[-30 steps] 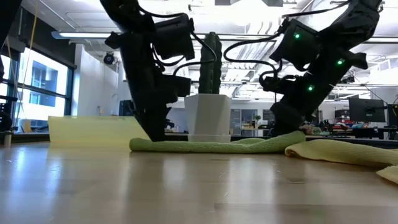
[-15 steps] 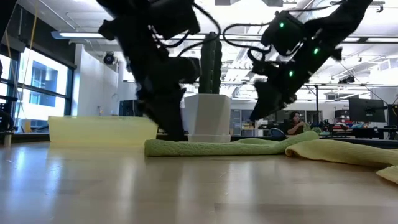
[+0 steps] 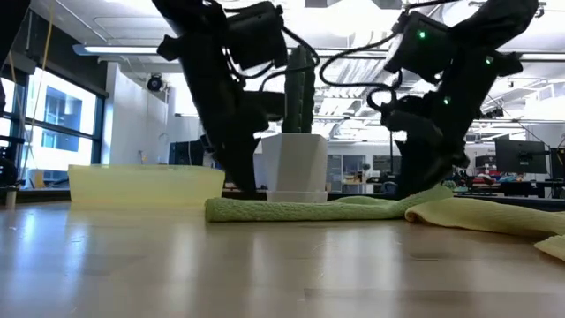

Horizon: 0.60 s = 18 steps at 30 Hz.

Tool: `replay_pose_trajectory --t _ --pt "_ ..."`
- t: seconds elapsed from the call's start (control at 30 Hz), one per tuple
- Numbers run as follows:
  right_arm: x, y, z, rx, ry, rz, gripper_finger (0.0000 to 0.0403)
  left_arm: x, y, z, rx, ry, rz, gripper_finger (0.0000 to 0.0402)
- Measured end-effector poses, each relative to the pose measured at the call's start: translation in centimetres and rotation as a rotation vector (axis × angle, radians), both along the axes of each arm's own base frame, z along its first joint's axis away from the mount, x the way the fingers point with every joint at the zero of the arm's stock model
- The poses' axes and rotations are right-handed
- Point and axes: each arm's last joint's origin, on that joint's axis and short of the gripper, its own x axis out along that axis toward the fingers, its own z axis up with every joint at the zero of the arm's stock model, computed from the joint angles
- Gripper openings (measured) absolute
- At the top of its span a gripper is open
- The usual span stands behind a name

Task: Roll microfiber towels into tight, uniform cylinder then place into a basket
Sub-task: Fold the green microfiber towel

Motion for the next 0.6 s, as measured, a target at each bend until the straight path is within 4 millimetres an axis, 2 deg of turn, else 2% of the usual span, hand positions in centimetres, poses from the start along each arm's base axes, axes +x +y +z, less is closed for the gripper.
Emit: replay_pose_trajectory --t 0.3,0.6 --pt "0.7 -1.2 -2.2 -0.195 0.089 -0.026 0.0133 -0.1 -0.2 -0.2 -0.02 0.012 0.021 0.0097" --pt "2.3 -4.0 -2.3 -0.434 0.073 0.193 0.0133 0.1 -1.2 -1.3 -0.063 0.019 0.111 0.0097"
